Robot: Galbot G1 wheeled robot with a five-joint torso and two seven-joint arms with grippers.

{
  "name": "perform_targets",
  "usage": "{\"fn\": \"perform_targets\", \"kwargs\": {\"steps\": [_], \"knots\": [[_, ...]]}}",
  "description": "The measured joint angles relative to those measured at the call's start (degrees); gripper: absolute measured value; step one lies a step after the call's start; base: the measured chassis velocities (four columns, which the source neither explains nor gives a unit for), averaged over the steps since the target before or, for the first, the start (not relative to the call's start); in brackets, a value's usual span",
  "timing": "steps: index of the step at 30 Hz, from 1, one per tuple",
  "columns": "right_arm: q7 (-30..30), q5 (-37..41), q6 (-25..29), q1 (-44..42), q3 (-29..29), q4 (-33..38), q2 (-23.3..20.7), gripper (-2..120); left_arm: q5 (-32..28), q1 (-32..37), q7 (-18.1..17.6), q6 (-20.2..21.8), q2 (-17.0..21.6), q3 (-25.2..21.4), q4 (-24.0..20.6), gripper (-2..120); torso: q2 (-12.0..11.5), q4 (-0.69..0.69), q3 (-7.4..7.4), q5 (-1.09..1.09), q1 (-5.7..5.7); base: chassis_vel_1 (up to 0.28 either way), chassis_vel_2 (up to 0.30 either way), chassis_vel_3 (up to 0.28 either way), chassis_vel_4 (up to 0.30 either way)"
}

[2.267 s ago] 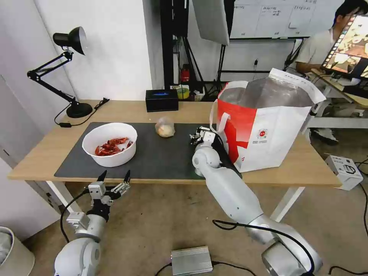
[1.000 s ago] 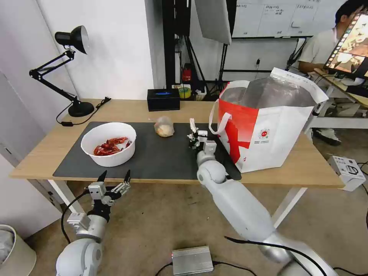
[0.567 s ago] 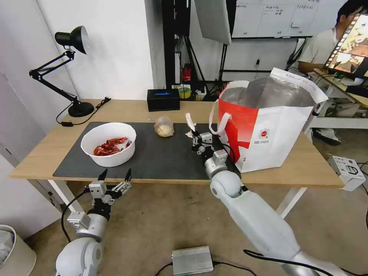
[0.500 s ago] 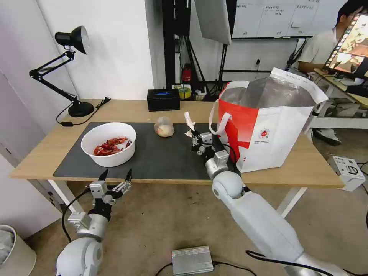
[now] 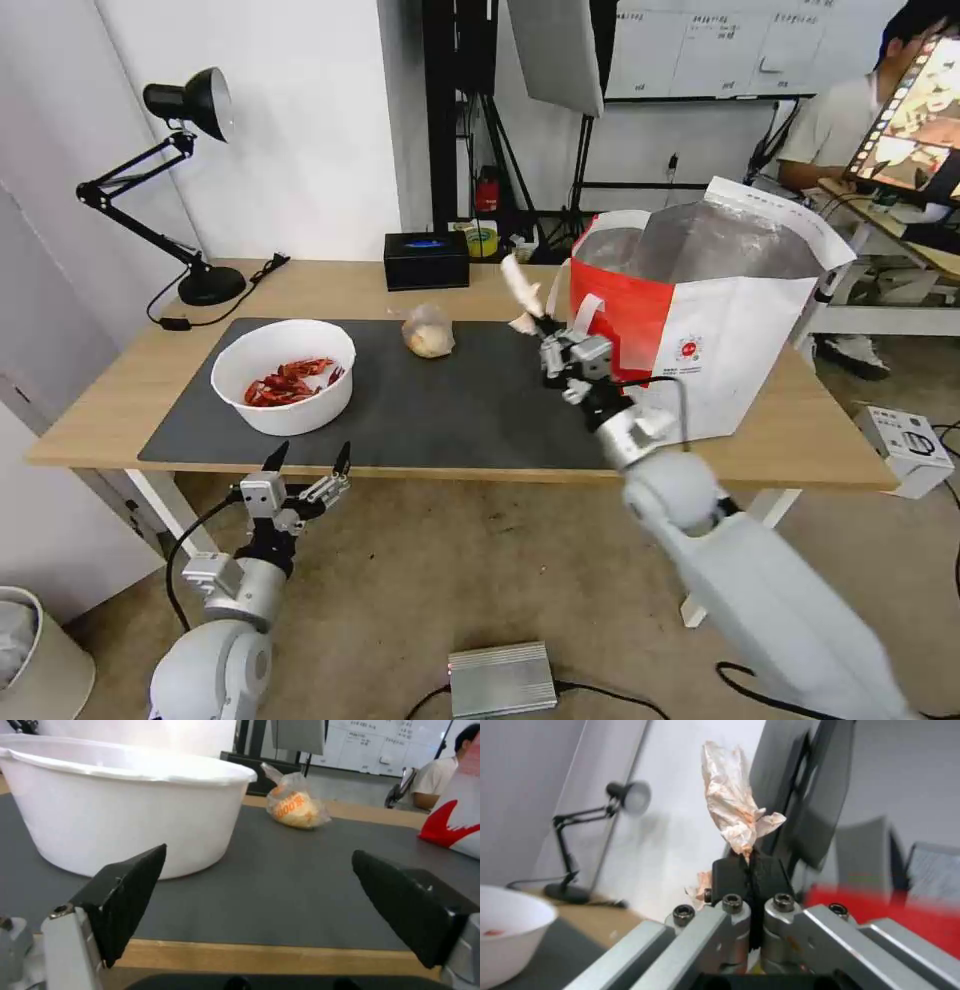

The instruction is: Pick up the trash from the table and place it into the takeout bag.

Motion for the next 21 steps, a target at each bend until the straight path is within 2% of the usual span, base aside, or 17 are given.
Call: {"fn": "perform_targets", "kwargs": {"steps": [9,13,14,17,18,21], "knots": [[4.83,2.79,-0.03,-1.64,6.71,5.83,-4.67,0,1.04,0.24,0.12,0.00,-0.35,1.21,-0.17,100,0.00,0.01,0.00,0.00,0.00,0.000,0.000,0.000,0.000],[8.23,8.09,-5.91,-0.73,10.64,8.09,-8.32,0,1.98,0.09,0.10,0.06,-0.91,2.18,-0.52,100,0.00,0.00,0.00,0.00,0.00,0.000,0.000,0.000,0.000],[8.23,8.09,-5.91,-0.73,10.64,8.09,-8.32,0,1.98,0.09,0.10,0.06,-0.91,2.18,-0.52,100,0.00,0.00,0.00,0.00,0.00,0.000,0.000,0.000,0.000],[11.16,14.99,-13.42,-0.35,14.00,9.86,-11.57,0,2.48,0.29,0.09,0.08,-1.42,2.59,-0.90,100,0.00,0.00,0.00,0.00,0.00,0.000,0.000,0.000,0.000],[11.16,14.99,-13.42,-0.35,14.00,9.86,-11.57,0,2.48,0.29,0.09,0.08,-1.42,2.59,-0.90,100,0.00,0.00,0.00,0.00,0.00,0.000,0.000,0.000,0.000],[14.55,23.85,-23.68,0.37,17.66,12.10,-14.73,0,2.91,0.57,0.10,0.09,-1.93,3.00,-1.10,100,0.00,0.00,0.00,0.00,0.00,0.000,0.000,0.000,0.000]]}}
